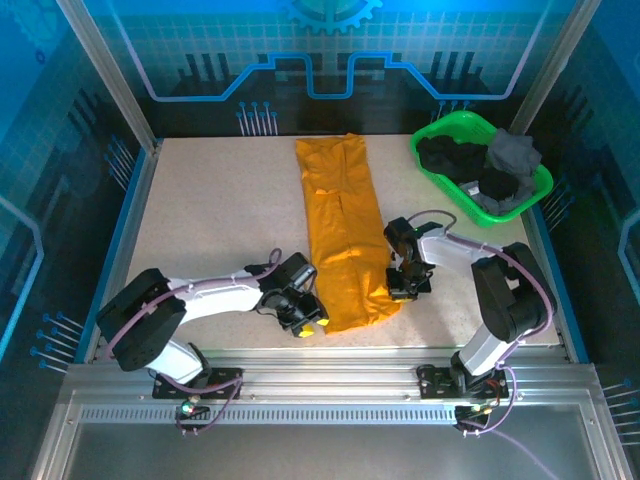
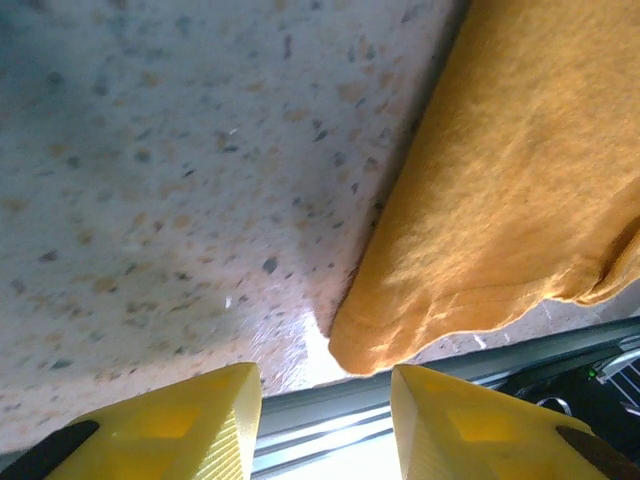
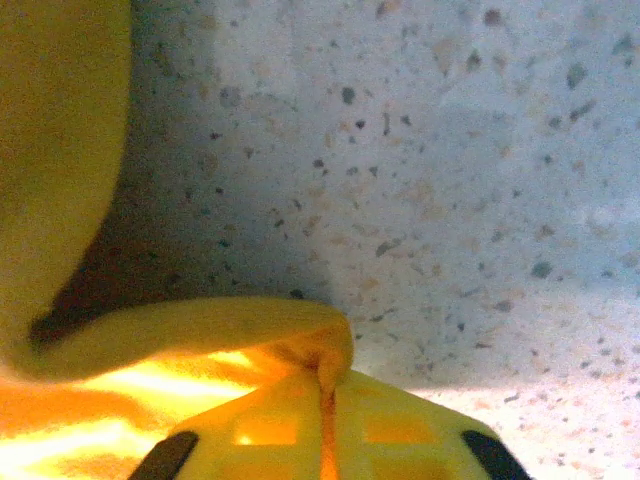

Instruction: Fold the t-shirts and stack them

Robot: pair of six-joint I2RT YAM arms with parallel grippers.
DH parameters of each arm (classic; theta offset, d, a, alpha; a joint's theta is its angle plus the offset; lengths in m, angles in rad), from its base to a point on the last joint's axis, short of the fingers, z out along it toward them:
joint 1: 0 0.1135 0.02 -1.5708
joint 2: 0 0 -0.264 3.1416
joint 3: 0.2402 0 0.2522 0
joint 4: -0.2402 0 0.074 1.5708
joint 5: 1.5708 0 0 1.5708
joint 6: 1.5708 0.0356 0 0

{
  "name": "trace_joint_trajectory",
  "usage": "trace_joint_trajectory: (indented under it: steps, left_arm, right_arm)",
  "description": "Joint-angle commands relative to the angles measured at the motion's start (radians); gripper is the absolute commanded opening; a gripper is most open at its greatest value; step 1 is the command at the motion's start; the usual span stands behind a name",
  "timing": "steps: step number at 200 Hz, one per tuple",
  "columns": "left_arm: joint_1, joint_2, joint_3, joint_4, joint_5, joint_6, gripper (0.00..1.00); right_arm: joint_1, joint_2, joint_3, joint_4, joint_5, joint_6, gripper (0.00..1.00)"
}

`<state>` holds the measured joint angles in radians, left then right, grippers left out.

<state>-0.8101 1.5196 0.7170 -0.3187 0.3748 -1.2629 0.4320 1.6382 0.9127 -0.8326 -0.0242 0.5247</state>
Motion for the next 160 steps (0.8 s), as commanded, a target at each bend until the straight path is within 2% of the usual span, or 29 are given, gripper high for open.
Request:
trace_joint_trajectory:
  steps: [1,78,112,127,160]
  left_arm:
    - [-0.013,0.038,0.007,0.030,0.011,-0.033,0.41]
    - [-0.017,0.129,0.031,0.140,0.000,-0.079,0.40]
    - [-0.027,0.145,0.108,0.075,-0.013,-0.064,0.39]
    - [-0.036,0.175,0.148,0.024,-0.007,-0.044,0.36]
    - [-0.046,0.208,0.164,-0.032,-0.022,-0.029,0.19]
  right_arm:
    - [0.017,-0.047,-0.021,-0.018,-0.031,0.077,0.05]
    - [0.048,-0.061,-0.027,-0.057,-0.040,0.116,0.02]
    - [0.049,-0.072,-0.028,-0.068,-0.037,0.118,0.02]
    - [0.050,-0.074,-0.028,-0.068,-0.040,0.118,0.01]
    - [0.050,-0.081,-0.028,-0.071,-0.043,0.118,0.01]
